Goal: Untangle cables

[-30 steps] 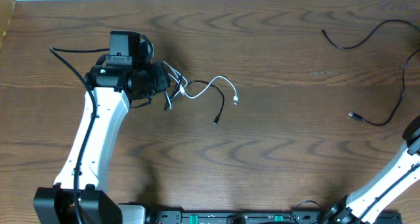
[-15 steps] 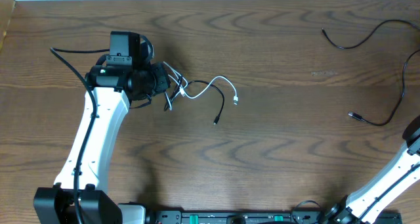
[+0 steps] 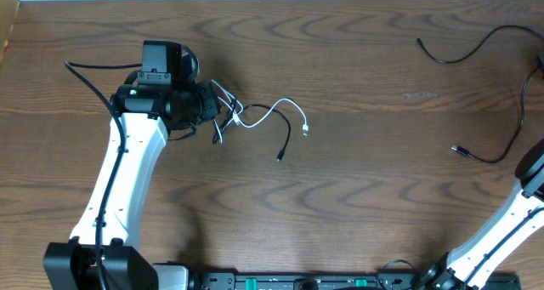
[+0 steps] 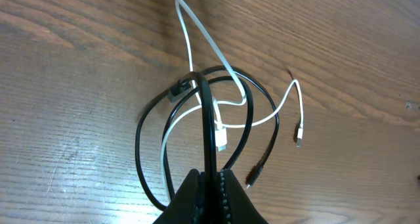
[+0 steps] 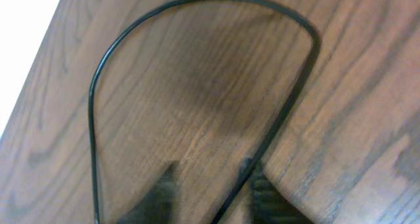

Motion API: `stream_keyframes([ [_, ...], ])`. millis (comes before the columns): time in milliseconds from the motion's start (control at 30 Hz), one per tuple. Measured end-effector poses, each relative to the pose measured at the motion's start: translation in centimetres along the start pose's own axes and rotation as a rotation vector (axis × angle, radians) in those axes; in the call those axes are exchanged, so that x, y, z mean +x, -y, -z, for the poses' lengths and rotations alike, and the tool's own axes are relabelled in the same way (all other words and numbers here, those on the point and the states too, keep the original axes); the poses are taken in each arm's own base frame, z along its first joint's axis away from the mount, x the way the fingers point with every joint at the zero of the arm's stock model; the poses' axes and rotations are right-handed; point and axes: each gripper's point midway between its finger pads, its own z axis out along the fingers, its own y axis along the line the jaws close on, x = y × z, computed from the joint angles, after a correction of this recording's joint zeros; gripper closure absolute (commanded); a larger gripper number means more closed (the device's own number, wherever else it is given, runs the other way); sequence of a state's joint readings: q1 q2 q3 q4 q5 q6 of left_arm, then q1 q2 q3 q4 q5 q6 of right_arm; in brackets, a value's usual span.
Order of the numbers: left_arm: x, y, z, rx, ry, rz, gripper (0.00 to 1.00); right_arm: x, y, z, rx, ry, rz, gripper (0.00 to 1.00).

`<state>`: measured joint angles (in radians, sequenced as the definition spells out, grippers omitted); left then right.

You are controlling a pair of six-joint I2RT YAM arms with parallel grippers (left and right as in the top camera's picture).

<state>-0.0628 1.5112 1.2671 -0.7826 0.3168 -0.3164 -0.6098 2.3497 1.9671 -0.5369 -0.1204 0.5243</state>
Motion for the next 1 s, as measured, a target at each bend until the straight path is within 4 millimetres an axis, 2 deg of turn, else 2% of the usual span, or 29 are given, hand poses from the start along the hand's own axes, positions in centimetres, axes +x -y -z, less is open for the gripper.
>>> stream_keyframes([
  [67, 0.0, 0.0, 0.0, 0.000, 0.000, 0.000, 0.92, 0.0, 0.2, 0.0, 0.007, 0.002, -0.015, 0.99],
  [167, 0.0, 0.0, 0.0, 0.000, 0.000, 0.000, 0.92, 0.1, 0.1, 0.0, 0.003, -0.004, -0.018, 0.99],
  [367, 0.0, 0.0, 0.0, 0.000, 0.000, 0.000, 0.92, 2.0, 0.6, 0.3, 0.015, -0.089, 0.047, 0.99],
  [433, 0.0, 0.0, 0.0, 0.000, 0.000, 0.000, 0.92, 2.4, 0.6, 1.1, 0.016, -0.110, 0.084, 0.99],
  [500, 0.0, 0.0, 0.0, 0.000, 0.000, 0.000, 0.92, 2.1, 0.0, 2.7, 0.002, -0.107, 0.130, 0.99],
  [600, 0.0, 0.0, 0.0, 0.000, 0.000, 0.000, 0.92, 0.0, -2.1, 6.8, -0.052, -0.039, 0.210, 0.99],
  [700, 0.0, 0.0, 0.0, 0.000, 0.000, 0.000, 0.92, -3.5, -5.5, 14.3, -0.127, 0.113, 0.295, 0.99],
  [733, 0.0, 0.0, 0.0, 0.000, 0.000, 0.000, 0.92, -4.6, -6.6, 17.5, -0.156, 0.177, 0.324, 0.99],
  [800, 0.0, 0.0, 0.0, 0.000, 0.000, 0.000, 0.92, -6.0, -8.3, 22.6, -0.195, 0.276, 0.363, 0.99],
  [867, 0.0, 0.0, 0.0, 0.000, 0.000, 0.000, 0.92, -7.2, -9.9, 29.2, -0.241, 0.400, 0.412, 0.99],
  [900, 0.0, 0.0, 0.0, 0.000, 0.000, 0.000, 0.92, -7.3, -10.1, 30.1, -0.246, 0.417, 0.418, 0.99],
  [933, 0.0, 0.0, 0.0, 0.000, 0.000, 0.000, 0.92, -7.4, -10.6, 32.4, -0.259, 0.458, 0.431, 0.99],
  [1000, 0.0, 0.0, 0.0, 0.000, 0.000, 0.000, 0.92, -7.5, -11.0, 35.5, -0.276, 0.511, 0.450, 0.99],
])
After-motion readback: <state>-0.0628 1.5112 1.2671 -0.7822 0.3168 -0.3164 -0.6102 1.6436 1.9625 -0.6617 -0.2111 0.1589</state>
